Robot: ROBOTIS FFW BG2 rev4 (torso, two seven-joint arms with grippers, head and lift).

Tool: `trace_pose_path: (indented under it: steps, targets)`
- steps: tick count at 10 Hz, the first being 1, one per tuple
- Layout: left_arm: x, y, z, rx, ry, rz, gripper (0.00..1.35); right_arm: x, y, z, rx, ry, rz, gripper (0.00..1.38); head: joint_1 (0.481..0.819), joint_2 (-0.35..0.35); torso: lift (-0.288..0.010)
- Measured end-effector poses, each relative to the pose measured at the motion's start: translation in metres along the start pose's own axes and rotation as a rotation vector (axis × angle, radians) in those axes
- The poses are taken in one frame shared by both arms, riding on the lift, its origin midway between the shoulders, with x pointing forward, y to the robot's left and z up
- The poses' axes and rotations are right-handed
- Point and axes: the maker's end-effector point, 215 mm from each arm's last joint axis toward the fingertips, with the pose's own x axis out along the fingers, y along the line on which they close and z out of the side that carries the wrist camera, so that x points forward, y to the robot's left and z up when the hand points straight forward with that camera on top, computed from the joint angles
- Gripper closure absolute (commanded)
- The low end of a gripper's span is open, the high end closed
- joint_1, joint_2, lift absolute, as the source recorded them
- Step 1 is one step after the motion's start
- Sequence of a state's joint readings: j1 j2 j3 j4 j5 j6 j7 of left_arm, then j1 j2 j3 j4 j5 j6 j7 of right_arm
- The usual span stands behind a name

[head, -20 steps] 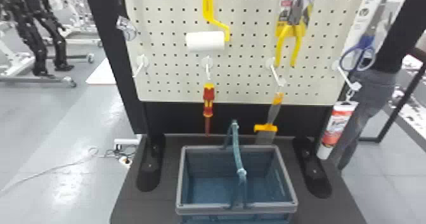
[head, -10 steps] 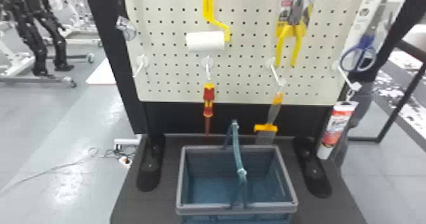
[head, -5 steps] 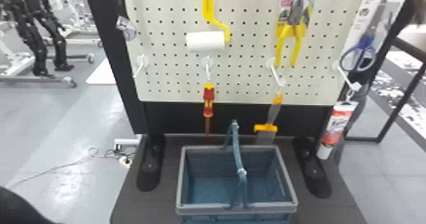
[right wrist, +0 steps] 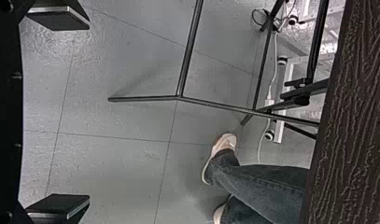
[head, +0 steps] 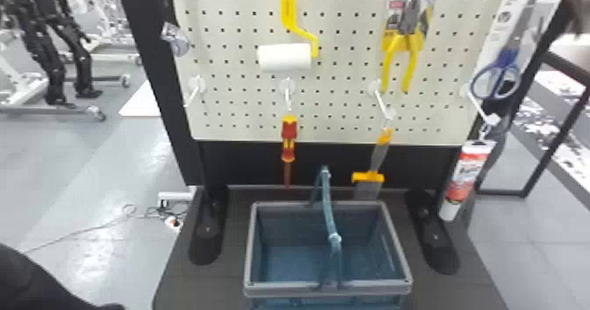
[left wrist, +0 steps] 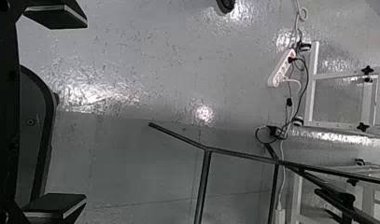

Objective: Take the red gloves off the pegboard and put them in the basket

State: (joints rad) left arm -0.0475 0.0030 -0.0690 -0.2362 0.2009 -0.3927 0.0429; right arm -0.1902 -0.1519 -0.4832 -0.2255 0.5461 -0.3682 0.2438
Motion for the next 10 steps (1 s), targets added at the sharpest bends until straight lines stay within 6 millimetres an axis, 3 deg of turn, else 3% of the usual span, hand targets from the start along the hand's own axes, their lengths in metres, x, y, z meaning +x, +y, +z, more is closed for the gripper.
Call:
trace_pose_path:
  steps: [10]
  targets:
    - [0.0,0.0,0.0,0.0,0.0,0.0,0.0,0.0,0.0,0.0,0.0,0.0,0.0,0.0,0.549,0.0,-0.1]
